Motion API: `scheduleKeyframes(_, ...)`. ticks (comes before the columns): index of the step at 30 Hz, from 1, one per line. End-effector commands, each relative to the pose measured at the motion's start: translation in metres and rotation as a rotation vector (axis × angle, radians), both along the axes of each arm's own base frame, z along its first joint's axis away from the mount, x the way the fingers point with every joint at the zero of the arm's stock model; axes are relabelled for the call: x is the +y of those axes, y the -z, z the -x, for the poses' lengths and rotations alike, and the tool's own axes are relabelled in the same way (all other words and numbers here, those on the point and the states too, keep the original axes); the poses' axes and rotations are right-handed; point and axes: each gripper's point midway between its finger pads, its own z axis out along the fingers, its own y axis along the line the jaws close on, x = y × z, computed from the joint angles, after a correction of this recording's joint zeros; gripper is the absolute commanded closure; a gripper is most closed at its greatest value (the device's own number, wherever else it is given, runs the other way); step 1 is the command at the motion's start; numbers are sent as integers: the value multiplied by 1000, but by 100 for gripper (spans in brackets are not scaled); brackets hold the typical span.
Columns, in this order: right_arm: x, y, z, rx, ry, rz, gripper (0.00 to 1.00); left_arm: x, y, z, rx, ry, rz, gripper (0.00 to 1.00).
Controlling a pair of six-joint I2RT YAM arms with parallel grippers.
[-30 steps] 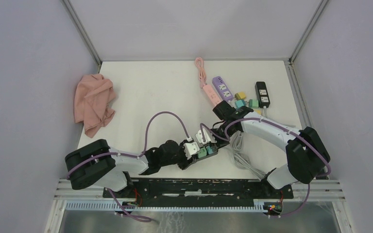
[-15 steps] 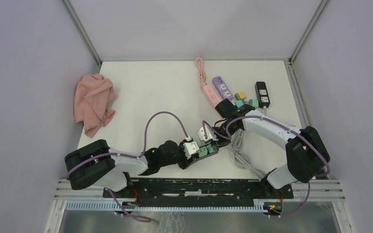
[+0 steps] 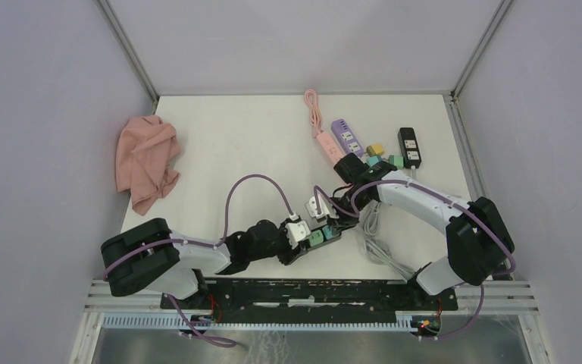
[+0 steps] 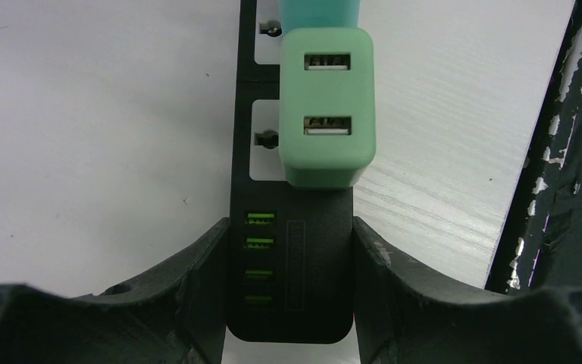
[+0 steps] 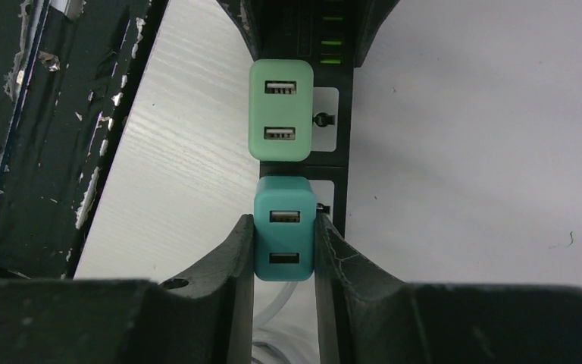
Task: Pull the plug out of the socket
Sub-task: Remove the plug from the socket.
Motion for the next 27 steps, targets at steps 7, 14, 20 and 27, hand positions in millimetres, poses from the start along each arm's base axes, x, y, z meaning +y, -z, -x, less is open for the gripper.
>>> scheduleKeyframes(7,-32,-15,5,34,-60,-25,100,1,-4,-6,1,-38,21,97)
scheduleKeyframes(14,5,-14,24,87,-92,-60,100,-1,-3,-6,4,-34,21,97)
scheduleKeyframes(20,18,-28,-3,63,61,-62,100,-1,-4,-5,4,-34,22,97)
scheduleKeyframes(27,-22,-26,-18,25,80,-36,100,-1,-5,-7,-2,-35,17,97)
